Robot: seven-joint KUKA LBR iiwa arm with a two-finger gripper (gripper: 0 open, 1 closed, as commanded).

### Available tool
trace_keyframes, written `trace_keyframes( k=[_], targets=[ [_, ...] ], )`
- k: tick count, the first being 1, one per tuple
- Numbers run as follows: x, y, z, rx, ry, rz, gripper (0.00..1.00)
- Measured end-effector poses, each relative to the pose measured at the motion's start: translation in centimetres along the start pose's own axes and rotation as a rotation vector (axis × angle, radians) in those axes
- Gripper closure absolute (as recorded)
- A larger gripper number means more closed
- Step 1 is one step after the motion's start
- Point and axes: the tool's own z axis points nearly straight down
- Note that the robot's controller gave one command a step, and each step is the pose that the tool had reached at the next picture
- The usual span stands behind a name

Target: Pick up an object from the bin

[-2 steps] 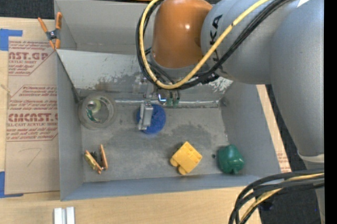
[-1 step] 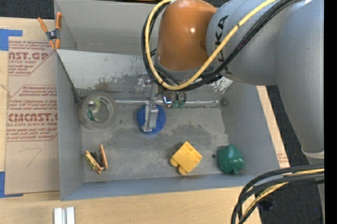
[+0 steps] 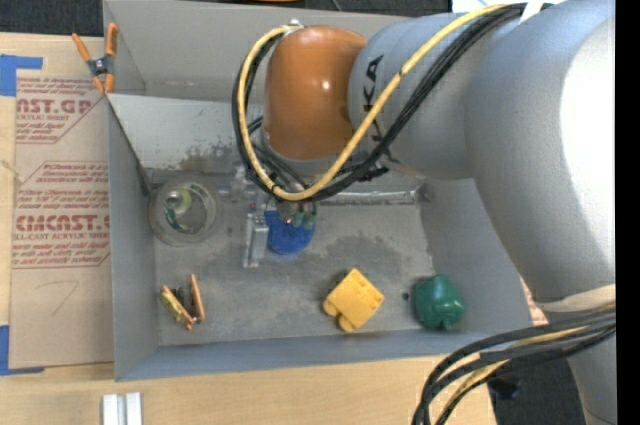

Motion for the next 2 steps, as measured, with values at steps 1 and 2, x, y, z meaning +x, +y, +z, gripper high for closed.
trace_keyframes(
  k=[1, 2],
  targets=[
    [0.7, -8.3, 1.7, 0.003, -0.001, -0.191, 0.00],
    [1.0, -10.9, 1.6, 0.005, 0.002, -0.186, 0.00]
  ],
)
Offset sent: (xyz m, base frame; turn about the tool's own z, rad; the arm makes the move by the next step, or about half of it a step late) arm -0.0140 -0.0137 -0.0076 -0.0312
